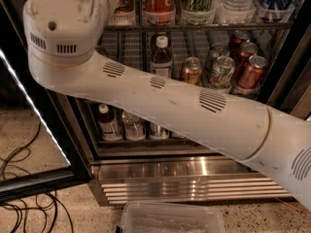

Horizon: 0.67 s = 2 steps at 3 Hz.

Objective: Pick orange can from top shelf of fridge

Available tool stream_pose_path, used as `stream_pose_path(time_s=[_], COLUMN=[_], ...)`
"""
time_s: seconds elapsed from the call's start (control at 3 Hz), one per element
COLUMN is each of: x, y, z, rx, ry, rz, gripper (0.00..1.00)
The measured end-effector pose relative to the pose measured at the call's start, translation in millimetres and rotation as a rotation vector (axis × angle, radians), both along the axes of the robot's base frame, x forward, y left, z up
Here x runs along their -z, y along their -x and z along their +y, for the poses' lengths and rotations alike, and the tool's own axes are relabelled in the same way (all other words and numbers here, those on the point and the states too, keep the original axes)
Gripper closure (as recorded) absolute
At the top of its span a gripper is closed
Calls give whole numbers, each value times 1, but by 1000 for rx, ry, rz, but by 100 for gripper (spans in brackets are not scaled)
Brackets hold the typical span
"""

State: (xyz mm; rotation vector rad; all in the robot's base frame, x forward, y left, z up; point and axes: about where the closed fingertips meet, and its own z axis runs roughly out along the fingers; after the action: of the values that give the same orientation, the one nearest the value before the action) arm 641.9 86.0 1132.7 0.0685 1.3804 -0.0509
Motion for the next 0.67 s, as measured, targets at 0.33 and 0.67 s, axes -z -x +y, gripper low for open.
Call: stream_pose_path(time_s=[0.33, 0.67], x=[-6, -4], y=[22, 50], z=[-18, -37], rx=[23, 38], ry=[0, 8], rz=[57, 138], gripper=[100, 100])
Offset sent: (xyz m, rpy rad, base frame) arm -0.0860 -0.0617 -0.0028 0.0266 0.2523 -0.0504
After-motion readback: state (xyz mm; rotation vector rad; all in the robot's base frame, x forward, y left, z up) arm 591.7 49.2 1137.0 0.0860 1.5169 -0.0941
